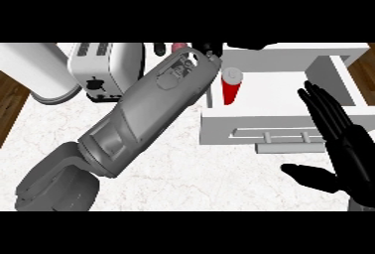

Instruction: Pick up the can, place it into the drawer and close the drawer

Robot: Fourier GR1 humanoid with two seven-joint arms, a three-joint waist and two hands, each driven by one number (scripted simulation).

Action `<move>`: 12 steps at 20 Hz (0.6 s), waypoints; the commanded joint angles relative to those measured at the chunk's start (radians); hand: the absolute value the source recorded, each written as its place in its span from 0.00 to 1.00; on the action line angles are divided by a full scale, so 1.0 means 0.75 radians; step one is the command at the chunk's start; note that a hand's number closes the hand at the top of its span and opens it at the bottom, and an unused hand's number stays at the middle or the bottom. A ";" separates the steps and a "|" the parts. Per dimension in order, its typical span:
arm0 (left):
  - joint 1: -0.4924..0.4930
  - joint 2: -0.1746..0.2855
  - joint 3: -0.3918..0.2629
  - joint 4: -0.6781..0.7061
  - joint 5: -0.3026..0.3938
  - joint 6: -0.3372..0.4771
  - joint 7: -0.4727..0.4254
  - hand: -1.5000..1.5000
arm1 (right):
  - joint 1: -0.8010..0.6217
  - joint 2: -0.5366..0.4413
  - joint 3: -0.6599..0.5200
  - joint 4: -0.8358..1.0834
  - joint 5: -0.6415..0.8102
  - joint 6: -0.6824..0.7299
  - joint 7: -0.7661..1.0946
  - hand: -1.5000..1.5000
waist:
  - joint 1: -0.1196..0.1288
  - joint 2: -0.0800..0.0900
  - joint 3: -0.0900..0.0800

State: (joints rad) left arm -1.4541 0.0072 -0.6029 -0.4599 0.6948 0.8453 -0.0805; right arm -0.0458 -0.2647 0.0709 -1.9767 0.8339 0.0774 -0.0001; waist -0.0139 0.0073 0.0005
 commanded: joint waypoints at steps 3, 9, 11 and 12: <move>0.002 0.010 0.019 -0.027 -0.040 -0.005 0.067 0.00 | -0.059 0.046 0.115 0.278 0.293 -0.167 -0.009 0.00 | 0.026 -0.008 0.000; 0.106 0.184 -0.008 -0.204 -0.103 -0.041 0.160 0.00 | -0.181 0.115 0.003 0.630 0.278 -0.411 -0.111 0.00 | 0.050 -0.012 0.000; 0.133 0.231 -0.008 -0.270 -0.112 -0.064 0.196 0.00 | -0.288 0.112 -0.057 0.761 0.254 -0.414 -0.107 0.00 | 0.057 -0.012 0.000; 0.187 0.230 -0.022 -0.362 -0.128 0.000 0.219 0.00 | -0.228 0.136 -0.003 0.770 0.318 -0.463 -0.112 0.00 | 0.061 -0.018 0.000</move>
State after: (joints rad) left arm -1.3759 0.1376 -0.6098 -0.6310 0.6256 0.8221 0.0451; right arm -0.1943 -0.1794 0.0840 -1.5377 1.0426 -0.1939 -0.0568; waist 0.0273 -0.0069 -0.0042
